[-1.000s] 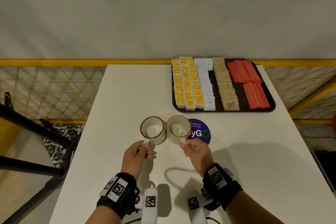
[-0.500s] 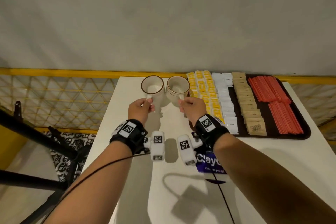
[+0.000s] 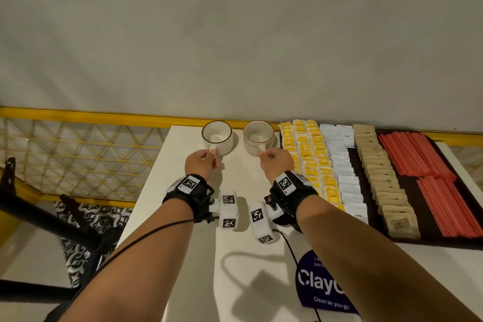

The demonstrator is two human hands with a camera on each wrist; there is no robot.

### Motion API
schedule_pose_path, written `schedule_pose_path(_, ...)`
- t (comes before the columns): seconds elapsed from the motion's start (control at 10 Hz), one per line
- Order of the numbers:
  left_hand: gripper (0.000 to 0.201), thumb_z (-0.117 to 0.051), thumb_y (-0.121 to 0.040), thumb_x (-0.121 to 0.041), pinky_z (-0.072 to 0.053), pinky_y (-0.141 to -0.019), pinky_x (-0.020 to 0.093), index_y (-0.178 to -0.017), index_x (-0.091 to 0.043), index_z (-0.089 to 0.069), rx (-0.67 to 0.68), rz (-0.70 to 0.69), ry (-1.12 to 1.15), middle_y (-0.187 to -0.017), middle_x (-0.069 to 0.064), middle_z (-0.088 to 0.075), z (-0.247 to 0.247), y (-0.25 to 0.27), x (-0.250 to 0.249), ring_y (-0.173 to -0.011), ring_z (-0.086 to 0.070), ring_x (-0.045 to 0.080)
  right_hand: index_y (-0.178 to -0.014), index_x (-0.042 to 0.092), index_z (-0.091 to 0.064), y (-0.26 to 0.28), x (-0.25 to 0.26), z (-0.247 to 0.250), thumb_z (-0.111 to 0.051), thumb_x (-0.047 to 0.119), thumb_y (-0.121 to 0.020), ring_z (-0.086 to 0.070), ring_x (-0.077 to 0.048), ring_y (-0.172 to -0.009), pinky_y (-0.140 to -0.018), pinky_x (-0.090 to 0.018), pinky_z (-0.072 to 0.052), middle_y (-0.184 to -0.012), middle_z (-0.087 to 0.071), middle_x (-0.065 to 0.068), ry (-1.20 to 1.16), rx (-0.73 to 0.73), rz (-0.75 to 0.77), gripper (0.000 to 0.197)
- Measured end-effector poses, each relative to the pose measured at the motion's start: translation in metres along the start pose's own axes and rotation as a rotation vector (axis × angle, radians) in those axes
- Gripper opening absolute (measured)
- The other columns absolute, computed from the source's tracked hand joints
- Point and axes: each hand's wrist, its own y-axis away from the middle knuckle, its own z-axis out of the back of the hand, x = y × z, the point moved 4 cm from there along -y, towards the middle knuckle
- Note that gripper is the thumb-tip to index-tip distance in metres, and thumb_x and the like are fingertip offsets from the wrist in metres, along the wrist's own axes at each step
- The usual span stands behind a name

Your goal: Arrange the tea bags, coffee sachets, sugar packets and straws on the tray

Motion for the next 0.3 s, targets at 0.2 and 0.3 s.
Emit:
schedule_pose_path(0.2, 0.029, -0.057, -0.093, -0.022, -0.050, -0.084, 0.040, -0.066, -0.011, -0.060, -0.016, -0.069, -0.057, -0.064, 0.006, -0.056, -0.004, 0.005, -0.009, -0.063, -0.052, 0.021, -0.086, 0.015, -0.066, 0.003, 0.007, 0.004, -0.065, 0.025, -0.089, -0.065, -0.028, -0.083, -0.083, -0.041, -0.053, -0.079, -0.064, -0.004, -0.103, 0.020, -0.015, 0.010)
schedule_pose_path(0.3, 0.013, -0.061, -0.090, -0.025, -0.051, -0.084, 0.038, -0.087, -0.014, -0.066, -0.078, -0.080, -0.021, -0.079, 0.007, -0.062, 0.012, 0.013, -0.007, -0.065, -0.055, 0.019, -0.114, 0.016, -0.060, 0.018, -0.007, 0.021, -0.067, 0.025, -0.086, -0.060, -0.021, -0.092, -0.092, -0.039, -0.050, -0.094, -0.059, 0.002, -0.107, 0.007, -0.019, 0.030)
